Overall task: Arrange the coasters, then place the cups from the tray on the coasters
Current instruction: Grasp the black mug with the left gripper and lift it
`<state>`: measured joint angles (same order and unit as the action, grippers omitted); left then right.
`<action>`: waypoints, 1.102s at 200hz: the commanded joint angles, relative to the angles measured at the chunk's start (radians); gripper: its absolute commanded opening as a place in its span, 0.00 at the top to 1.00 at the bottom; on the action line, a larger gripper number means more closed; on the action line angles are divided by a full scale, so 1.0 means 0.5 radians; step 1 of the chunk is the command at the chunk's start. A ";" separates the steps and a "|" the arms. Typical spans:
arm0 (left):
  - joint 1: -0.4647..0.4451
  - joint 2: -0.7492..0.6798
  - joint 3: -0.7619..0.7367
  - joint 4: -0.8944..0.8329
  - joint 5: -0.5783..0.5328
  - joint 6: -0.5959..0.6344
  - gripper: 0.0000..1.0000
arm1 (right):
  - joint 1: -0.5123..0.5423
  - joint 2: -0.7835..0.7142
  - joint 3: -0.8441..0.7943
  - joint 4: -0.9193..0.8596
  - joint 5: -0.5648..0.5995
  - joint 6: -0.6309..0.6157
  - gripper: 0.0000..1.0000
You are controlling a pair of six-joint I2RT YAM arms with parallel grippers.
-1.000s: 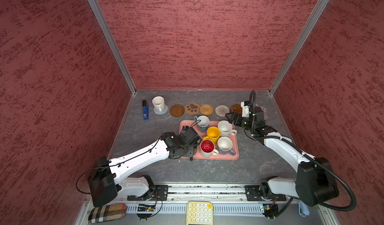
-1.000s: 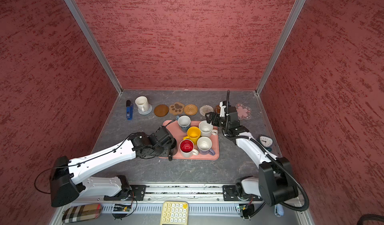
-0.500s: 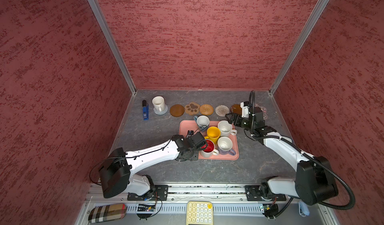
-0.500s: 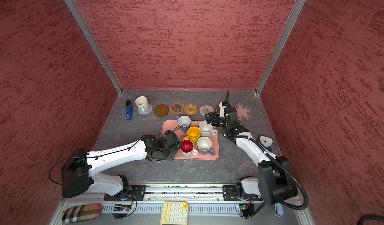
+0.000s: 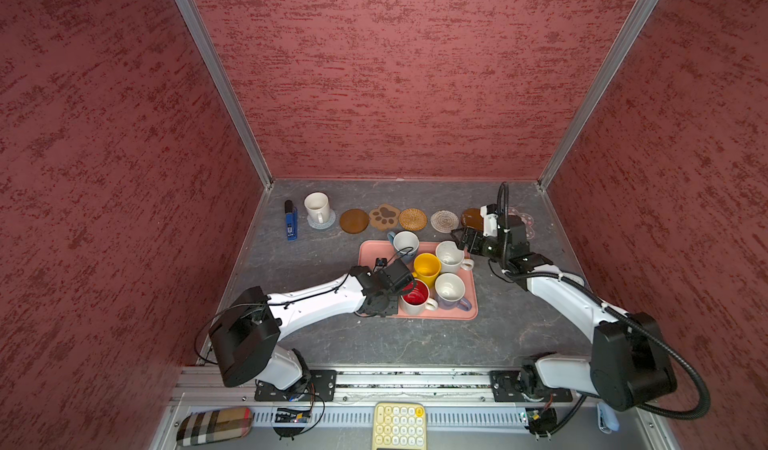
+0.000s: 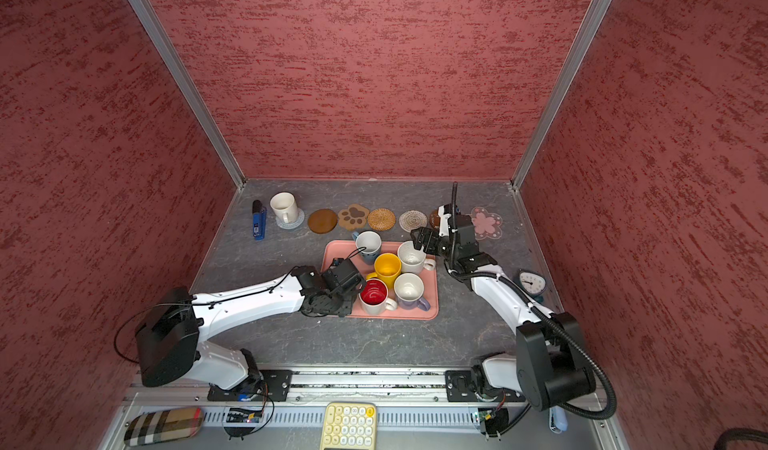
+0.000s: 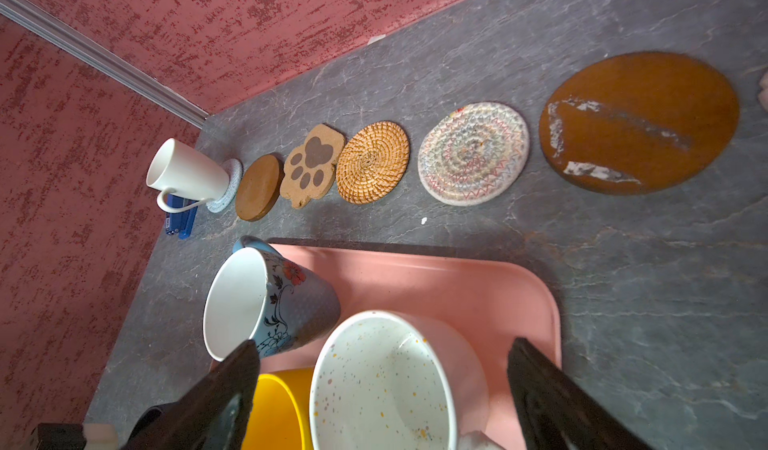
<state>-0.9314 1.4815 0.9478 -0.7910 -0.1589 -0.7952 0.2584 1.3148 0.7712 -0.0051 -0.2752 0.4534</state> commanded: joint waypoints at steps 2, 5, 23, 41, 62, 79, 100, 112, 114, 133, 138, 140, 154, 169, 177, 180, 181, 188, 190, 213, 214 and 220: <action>0.054 0.042 -0.015 0.079 -0.025 0.042 0.73 | 0.014 -0.052 -0.019 0.013 0.041 -0.049 0.06; 0.060 0.045 -0.012 0.080 -0.024 0.047 0.73 | 0.015 -0.053 -0.018 0.013 0.039 -0.048 0.06; 0.107 0.072 0.000 0.090 -0.012 0.083 0.74 | 0.016 -0.038 -0.018 0.025 0.024 -0.045 0.06; 0.144 0.096 0.018 0.106 0.007 0.130 0.77 | 0.016 -0.014 -0.022 0.040 0.017 -0.048 0.06; 0.164 0.142 0.059 0.094 0.008 0.174 0.83 | 0.014 0.009 -0.015 0.053 0.015 -0.048 0.06; 0.172 0.162 0.079 0.099 0.017 0.189 0.86 | 0.014 0.027 -0.005 0.056 0.013 -0.050 0.06; 0.169 0.172 0.094 0.102 0.023 0.200 0.89 | 0.016 0.033 0.009 0.059 0.003 -0.050 0.06; 0.169 0.167 0.101 0.097 0.023 0.204 0.91 | 0.014 0.037 0.010 0.060 -0.005 -0.046 0.06; 0.169 0.168 0.102 0.097 0.023 0.204 0.92 | 0.014 0.036 0.010 0.059 -0.007 -0.046 0.06; 0.171 0.149 0.103 0.085 0.019 0.207 0.97 | 0.017 0.031 0.010 0.054 0.001 -0.048 0.06; 0.169 0.141 0.100 0.084 0.020 0.205 1.00 | 0.015 0.027 0.009 0.046 0.011 -0.051 0.06; 0.169 0.138 0.101 0.079 0.019 0.206 1.00 | 0.014 0.027 0.008 0.045 0.013 -0.052 0.06; 0.171 0.105 0.099 0.068 0.020 0.206 1.00 | 0.015 0.019 0.010 0.024 0.029 -0.066 0.06; 0.171 0.064 0.105 0.049 0.017 0.207 1.00 | 0.017 0.008 0.009 0.011 0.026 -0.072 0.06; 0.172 0.039 0.115 0.026 0.006 0.205 1.00 | 0.017 -0.002 0.006 0.007 0.023 -0.072 0.06; 0.170 0.027 0.118 0.015 0.002 0.207 1.00 | 0.017 -0.005 0.005 0.006 0.022 -0.072 0.06; 0.170 0.026 0.121 0.013 0.001 0.207 1.00 | 0.017 -0.007 0.004 0.005 0.021 -0.072 0.06; 0.170 0.000 0.133 -0.013 -0.013 0.212 1.00 | 0.015 -0.020 0.003 0.003 0.014 -0.069 0.06; 0.169 -0.007 0.137 -0.023 -0.020 0.212 1.00 | 0.016 -0.020 0.002 0.001 0.015 -0.069 0.06; 0.170 -0.100 0.187 -0.119 -0.073 0.229 1.00 | 0.015 -0.052 0.002 -0.017 0.002 -0.067 0.06; 0.169 -0.105 0.187 -0.123 -0.076 0.229 1.00 | 0.015 -0.054 0.000 -0.017 0.002 -0.066 0.06; 0.173 -0.129 0.202 -0.147 -0.091 0.236 1.00 | 0.017 -0.061 0.001 -0.023 0.002 -0.064 0.06</action>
<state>-0.8509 1.4960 0.9821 -0.8261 -0.1566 -0.6987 0.2584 1.3231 0.7712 -0.0063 -0.2760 0.4366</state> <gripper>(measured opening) 0.185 0.944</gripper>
